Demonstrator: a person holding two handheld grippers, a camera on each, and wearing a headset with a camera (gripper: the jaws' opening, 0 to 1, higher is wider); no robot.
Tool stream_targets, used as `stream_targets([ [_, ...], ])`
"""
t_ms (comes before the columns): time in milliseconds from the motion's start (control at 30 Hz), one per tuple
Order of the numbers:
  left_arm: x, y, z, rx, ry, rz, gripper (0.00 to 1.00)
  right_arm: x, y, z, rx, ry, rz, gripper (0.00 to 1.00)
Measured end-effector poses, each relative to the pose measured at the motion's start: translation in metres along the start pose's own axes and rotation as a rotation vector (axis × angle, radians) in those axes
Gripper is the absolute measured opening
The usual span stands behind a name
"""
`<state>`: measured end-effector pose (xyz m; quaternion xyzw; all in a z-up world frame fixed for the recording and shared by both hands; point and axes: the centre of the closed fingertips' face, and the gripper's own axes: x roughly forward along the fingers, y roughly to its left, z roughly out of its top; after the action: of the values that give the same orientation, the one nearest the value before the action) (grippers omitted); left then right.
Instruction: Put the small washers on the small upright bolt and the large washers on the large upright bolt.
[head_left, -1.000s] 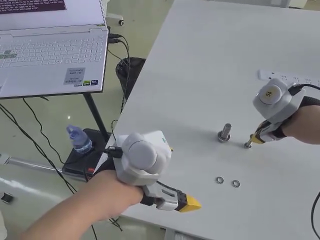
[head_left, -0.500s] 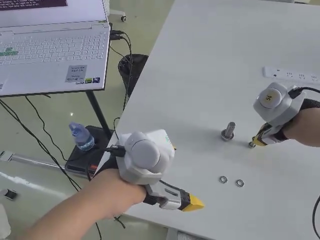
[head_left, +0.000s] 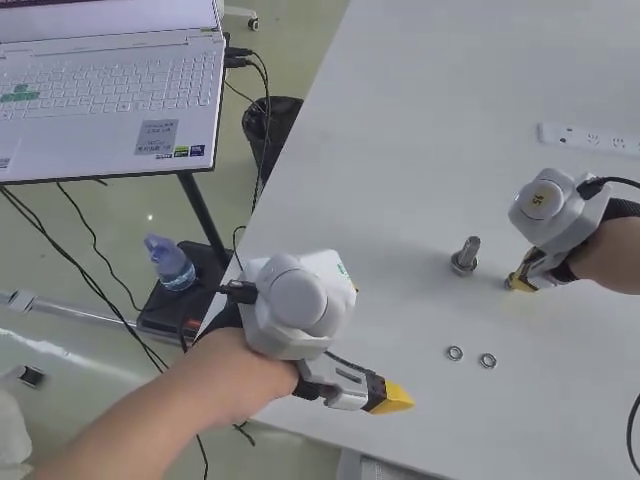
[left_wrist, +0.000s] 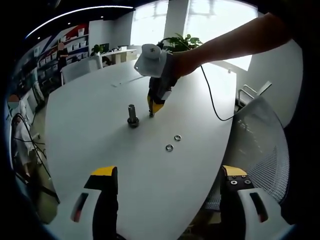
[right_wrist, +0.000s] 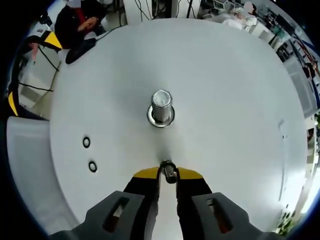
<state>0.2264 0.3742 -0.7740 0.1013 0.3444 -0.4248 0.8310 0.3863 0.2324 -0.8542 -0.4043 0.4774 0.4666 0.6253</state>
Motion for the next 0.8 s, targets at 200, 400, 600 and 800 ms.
stream_targets([
  [200, 0.0013, 0.0012, -0.0011, -0.004, 0.003, -0.003, 0.84, 0.0029, -0.0035, 0.0001, 0.000, 0.002, -0.001, 0.13],
  [400, 0.0023, 0.0024, 0.0006, -0.002, 0.005, -0.004, 0.84, 0.0058, -0.0031, -0.0016, 0.008, 0.002, 0.005, 0.13],
  [600, 0.0029, 0.0013, 0.0031, -0.007, -0.007, -0.013, 0.85, 0.0063, -0.0044, -0.0007, 0.018, -0.006, 0.003, 0.13],
  [800, 0.0033, 0.0009, 0.0026, -0.008, -0.006, -0.014, 0.84, 0.0064, -0.0045, -0.0017, 0.019, -0.005, 0.001, 0.13],
])
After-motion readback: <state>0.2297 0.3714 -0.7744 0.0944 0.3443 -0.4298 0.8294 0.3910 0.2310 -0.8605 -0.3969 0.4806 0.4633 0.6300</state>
